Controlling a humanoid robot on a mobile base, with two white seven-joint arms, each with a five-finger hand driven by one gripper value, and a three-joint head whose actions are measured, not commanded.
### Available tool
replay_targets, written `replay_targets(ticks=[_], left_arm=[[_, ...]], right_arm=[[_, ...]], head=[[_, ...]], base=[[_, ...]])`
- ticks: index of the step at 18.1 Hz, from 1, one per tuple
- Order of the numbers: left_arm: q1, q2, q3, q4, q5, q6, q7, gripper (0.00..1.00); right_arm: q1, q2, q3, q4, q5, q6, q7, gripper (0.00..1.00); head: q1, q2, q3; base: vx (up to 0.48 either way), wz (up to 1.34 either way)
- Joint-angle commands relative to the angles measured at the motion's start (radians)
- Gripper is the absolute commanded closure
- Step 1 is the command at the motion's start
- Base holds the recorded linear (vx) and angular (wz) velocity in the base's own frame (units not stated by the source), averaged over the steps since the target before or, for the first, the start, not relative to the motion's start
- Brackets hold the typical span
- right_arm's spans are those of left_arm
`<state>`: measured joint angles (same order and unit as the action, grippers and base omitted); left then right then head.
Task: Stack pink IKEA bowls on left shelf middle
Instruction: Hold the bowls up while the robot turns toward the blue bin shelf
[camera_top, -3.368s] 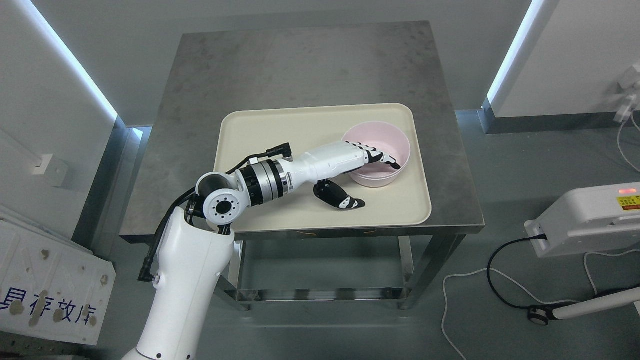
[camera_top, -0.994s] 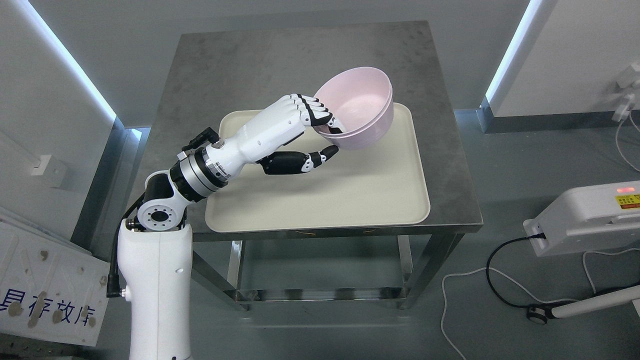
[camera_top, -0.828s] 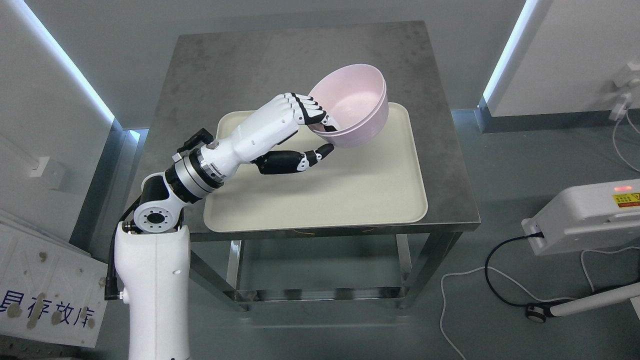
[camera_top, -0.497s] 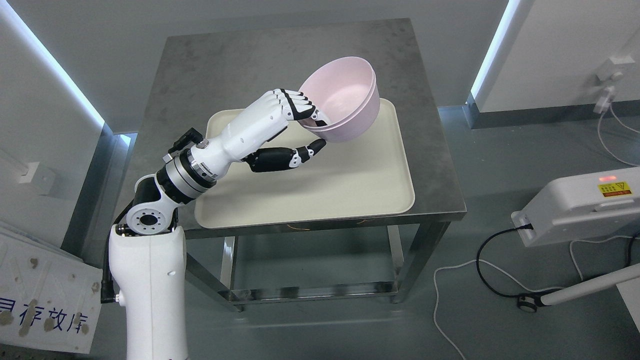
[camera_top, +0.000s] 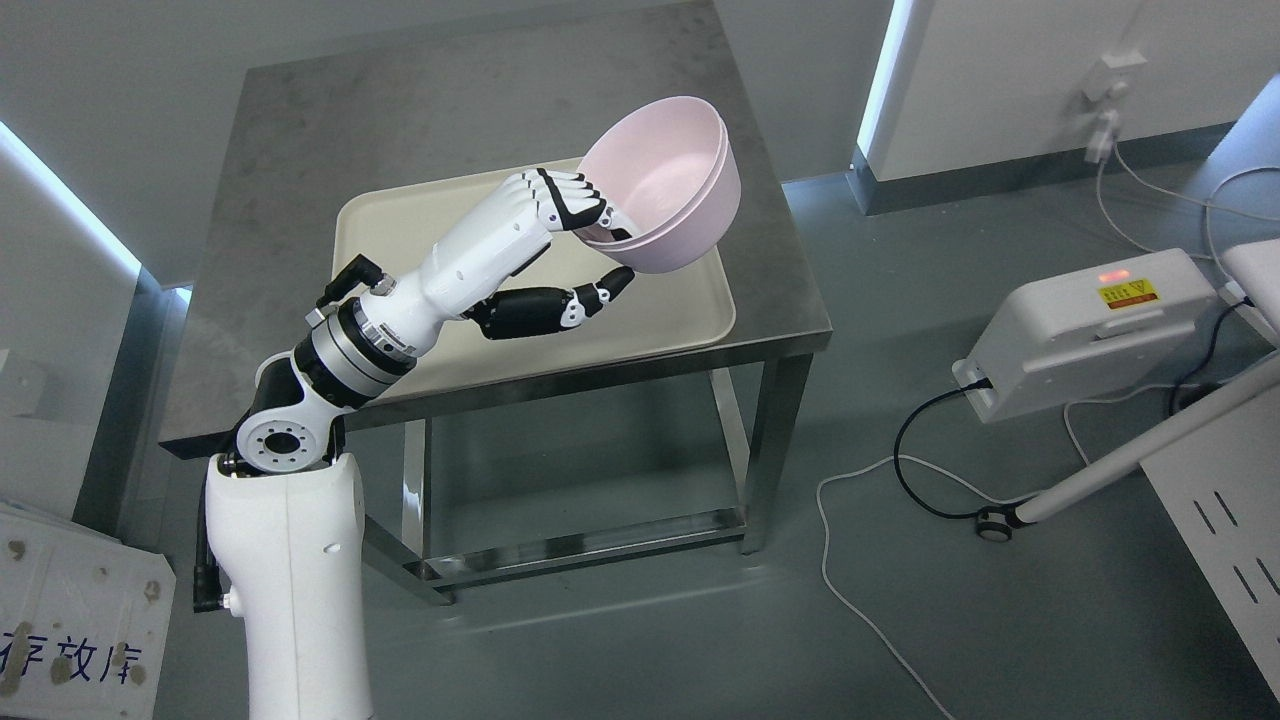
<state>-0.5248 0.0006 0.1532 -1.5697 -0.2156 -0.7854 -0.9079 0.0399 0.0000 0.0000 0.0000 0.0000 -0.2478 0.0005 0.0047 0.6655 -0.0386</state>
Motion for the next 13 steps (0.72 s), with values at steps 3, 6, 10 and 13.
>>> replay_targets(ticks=[3,6,10,13], left_arm=[[-0.004,0.017,0.017,0.000,0.012,0.000,-0.002,0.99],[0.003,0.017,0.020,0.000,0.013,0.000,0.000,0.99],[0.005,0.017,0.029,0.000,0.013,0.000,0.003,0.99],[0.005,0.017,0.028,0.000,0.013,0.000,0.006,0.99]], right_arm=[[0.000,-0.017,-0.005,-0.017,-0.002,0.001,0.000,0.00],[0.000,-0.017,-0.005,-0.017,-0.002,0.001,0.000,0.00],[0.000,-0.017,-0.005,-0.017,-0.002,0.001,0.000,0.00],[0.000,-0.017,-0.005,-0.017,-0.002,0.001,0.000,0.00]], head=[[0.0000,0.000,0.000],[0.0000,0.000,0.000],[0.0000,0.000,0.000],[0.0000,0.000,0.000]], base=[[-0.267,-0.23],[-0.292,-0.04],[-0.298,0.16],[-0.313,0.29]])
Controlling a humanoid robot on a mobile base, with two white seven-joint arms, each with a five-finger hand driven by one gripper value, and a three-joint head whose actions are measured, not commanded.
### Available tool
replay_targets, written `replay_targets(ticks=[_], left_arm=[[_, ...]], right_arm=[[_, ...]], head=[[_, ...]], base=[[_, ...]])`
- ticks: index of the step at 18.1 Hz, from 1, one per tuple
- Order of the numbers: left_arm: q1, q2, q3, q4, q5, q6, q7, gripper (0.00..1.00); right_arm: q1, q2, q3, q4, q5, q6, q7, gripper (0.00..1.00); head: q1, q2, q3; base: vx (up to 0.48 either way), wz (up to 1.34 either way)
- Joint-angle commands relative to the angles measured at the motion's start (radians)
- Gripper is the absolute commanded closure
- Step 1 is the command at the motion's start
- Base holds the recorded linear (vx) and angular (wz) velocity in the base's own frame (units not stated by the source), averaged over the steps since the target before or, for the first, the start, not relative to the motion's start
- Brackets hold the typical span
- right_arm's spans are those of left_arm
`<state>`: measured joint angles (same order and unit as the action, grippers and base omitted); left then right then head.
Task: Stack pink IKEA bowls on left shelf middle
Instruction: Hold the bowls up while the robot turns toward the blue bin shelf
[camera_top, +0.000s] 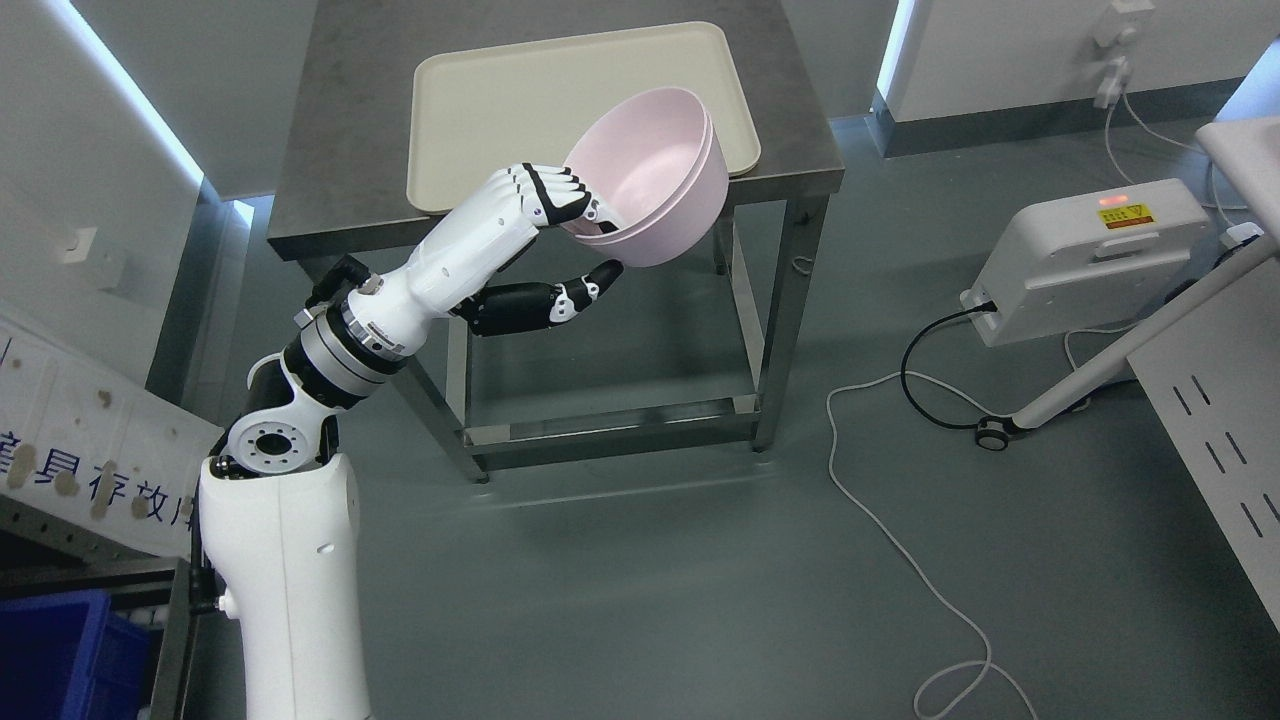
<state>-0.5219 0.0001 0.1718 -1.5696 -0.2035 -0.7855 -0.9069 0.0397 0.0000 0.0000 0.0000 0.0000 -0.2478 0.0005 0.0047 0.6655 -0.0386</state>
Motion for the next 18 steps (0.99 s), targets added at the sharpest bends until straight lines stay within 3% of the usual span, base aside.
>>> replay_targets(ticks=[1,18], left_arm=[[0.002,0.017,0.009,0.000,0.001,0.000,0.006,0.99],[0.000,0.017,0.058,-0.004,0.004,0.000,0.006,0.98]], right_arm=[[0.000,-0.017,-0.005,-0.017,-0.002,0.001,-0.001,0.00],[0.000,-0.017,-0.005,-0.017,-0.002,0.001,-0.001,0.00]], head=[[0.0000,0.000,0.000],[0.0000,0.000,0.000]], base=[[-0.324,0.24],[-0.376,0.08]])
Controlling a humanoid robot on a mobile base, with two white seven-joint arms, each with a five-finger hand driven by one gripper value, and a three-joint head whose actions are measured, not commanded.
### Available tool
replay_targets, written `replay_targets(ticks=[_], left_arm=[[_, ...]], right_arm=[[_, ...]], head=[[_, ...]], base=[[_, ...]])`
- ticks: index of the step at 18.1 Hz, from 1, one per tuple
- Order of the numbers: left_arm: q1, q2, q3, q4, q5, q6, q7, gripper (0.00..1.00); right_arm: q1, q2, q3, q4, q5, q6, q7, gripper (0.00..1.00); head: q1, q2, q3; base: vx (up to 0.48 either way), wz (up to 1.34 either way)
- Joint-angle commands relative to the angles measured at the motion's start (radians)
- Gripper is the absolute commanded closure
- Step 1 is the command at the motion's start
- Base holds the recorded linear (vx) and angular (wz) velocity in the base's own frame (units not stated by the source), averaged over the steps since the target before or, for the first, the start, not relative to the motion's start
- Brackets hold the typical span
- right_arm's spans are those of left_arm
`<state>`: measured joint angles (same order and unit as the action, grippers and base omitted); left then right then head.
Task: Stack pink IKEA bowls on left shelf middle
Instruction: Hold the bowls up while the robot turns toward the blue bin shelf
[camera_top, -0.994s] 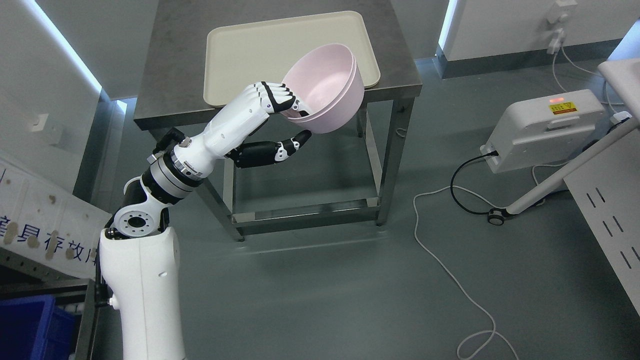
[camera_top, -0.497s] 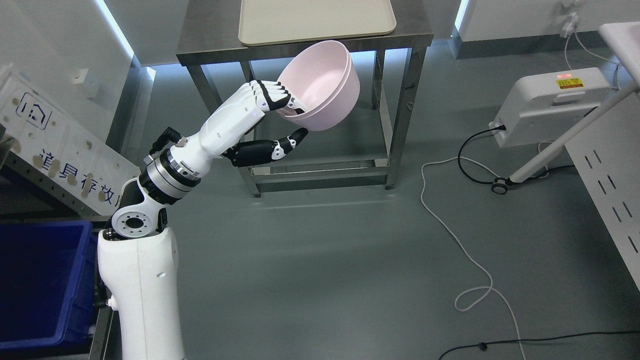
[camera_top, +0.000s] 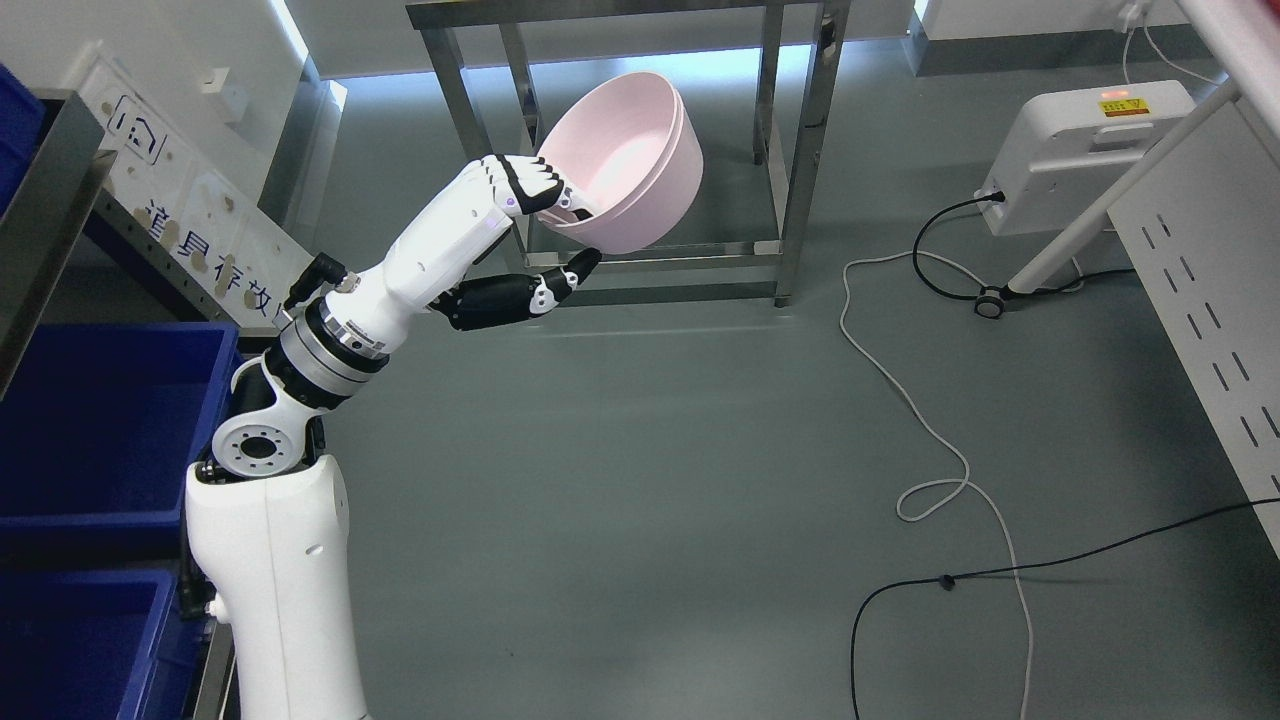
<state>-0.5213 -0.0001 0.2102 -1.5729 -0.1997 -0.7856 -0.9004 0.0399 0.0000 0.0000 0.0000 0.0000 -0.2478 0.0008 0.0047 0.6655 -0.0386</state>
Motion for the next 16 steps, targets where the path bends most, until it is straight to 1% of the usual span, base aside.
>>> replay_targets(ticks=[1,9,12,16], left_arm=[[0.000,0.018,0.021,-0.001,0.000,0.000,0.000,0.99],[-0.023,0.018,0.014,-0.001,0.000,0.000,0.002,0.99],[-0.023,0.018,0.014,-0.001,0.000,0.000,0.002,0.99],[-0.023,0.018,0.018,-0.003,0.000,0.000,0.002,0.99]], right_arm=[[0.000,-0.017,-0.005,-0.017,-0.002,0.001,-0.001,0.00],[0.000,-0.017,-0.005,-0.017,-0.002,0.001,-0.001,0.00],[0.000,-0.017,-0.005,-0.017,-0.002,0.001,-0.001,0.00],[0.000,-0.017,-0.005,-0.017,-0.002,0.001,-0.001,0.00]], head=[[0.0000,0.000,0.000],[0.0000,0.000,0.000],[0.0000,0.000,0.000],[0.0000,0.000,0.000]], base=[[-0.294,0.11],[-0.291,0.22],[-0.196,0.69],[-0.137,0.99]])
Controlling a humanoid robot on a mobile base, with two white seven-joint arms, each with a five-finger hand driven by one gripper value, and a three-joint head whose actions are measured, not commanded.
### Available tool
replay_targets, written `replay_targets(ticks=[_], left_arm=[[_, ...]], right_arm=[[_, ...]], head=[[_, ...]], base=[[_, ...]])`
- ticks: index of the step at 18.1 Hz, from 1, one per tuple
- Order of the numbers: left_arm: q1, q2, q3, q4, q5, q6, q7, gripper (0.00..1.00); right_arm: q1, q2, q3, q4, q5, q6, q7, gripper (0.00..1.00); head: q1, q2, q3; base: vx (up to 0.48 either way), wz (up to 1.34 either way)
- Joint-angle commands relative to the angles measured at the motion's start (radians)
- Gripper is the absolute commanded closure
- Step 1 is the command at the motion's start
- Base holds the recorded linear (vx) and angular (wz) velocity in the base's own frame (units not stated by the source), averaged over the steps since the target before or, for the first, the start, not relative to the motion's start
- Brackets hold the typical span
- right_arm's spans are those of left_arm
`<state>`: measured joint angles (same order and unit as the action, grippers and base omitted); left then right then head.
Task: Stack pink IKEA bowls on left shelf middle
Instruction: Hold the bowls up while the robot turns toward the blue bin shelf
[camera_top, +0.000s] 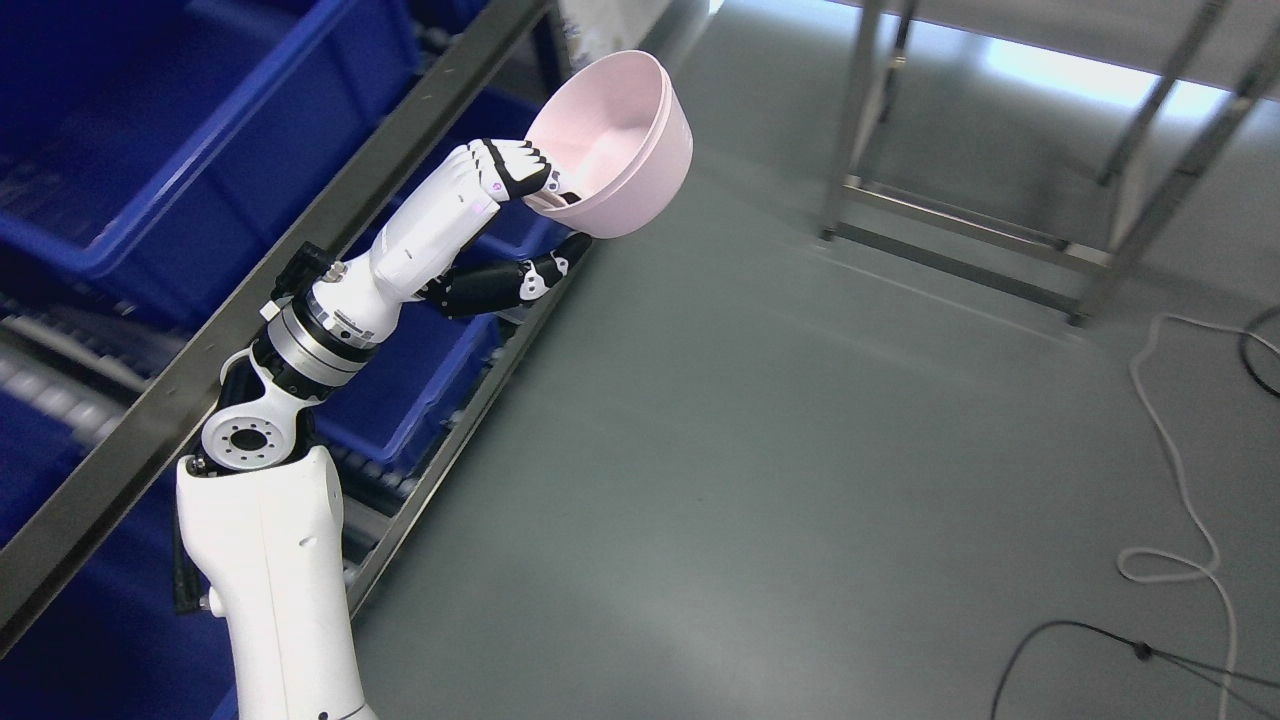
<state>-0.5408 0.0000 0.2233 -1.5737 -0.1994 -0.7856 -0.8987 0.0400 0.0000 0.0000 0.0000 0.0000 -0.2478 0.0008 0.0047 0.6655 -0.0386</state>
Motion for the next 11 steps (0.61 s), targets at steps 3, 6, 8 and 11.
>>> replay_targets(ticks=[3,6,8,11], left_arm=[[-0.005,0.018,0.005,-0.002,0.000,0.000,0.000,0.99],[-0.036,0.018,0.004,-0.002,0.000,0.000,0.000,0.99],[-0.065,0.018,0.005,-0.002,0.000,0.000,0.001,0.99],[-0.114,0.018,0.001,0.000,0.000,0.000,0.001,0.98]], right_arm=[[0.000,-0.017,-0.005,-0.017,-0.002,0.001,-0.001,0.00],[0.000,-0.017,-0.005,-0.017,-0.002,0.001,-0.001,0.00],[0.000,-0.017,-0.005,-0.017,-0.002,0.001,-0.001,0.00],[0.000,-0.017,-0.005,-0.017,-0.002,0.001,-0.001,0.00]], head=[[0.0000,0.000,0.000],[0.0000,0.000,0.000],[0.0000,0.000,0.000],[0.0000,0.000,0.000]], base=[[-0.088,1.19],[-0.057,1.26],[-0.024,1.23],[0.020,0.96]])
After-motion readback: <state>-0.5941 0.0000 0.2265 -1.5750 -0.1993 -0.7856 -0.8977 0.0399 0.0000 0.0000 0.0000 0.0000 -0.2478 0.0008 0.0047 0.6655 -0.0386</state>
